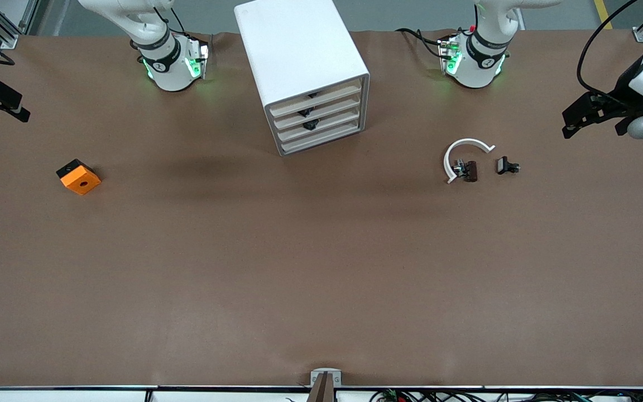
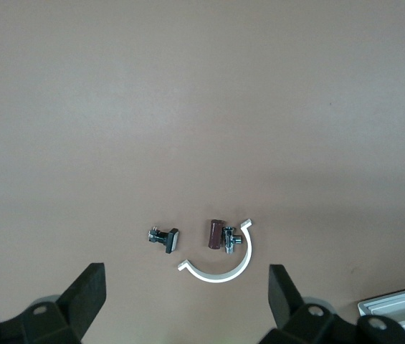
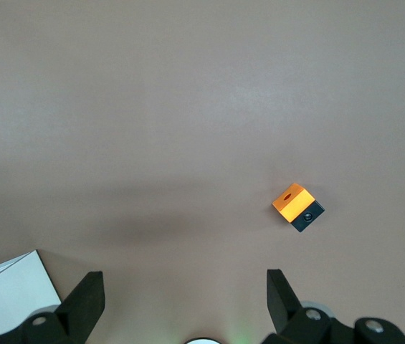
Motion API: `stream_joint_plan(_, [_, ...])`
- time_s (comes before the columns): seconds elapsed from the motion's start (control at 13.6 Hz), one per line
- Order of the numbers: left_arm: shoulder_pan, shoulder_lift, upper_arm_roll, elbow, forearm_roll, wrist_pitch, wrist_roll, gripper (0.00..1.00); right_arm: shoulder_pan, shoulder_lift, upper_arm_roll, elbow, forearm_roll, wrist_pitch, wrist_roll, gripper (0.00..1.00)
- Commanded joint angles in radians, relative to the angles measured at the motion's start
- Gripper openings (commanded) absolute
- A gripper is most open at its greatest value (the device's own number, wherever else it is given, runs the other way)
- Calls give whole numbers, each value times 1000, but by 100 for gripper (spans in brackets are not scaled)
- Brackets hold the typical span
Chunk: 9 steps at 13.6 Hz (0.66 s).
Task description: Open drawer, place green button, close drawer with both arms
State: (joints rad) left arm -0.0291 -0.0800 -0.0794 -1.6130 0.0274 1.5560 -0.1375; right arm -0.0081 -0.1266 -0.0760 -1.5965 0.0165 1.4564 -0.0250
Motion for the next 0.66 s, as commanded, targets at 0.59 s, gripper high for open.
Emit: stream_joint_plan(0.59, [-6,23,3,55,-7,-63,19,100,14,-57,-1,-60,-38,39,-3,100])
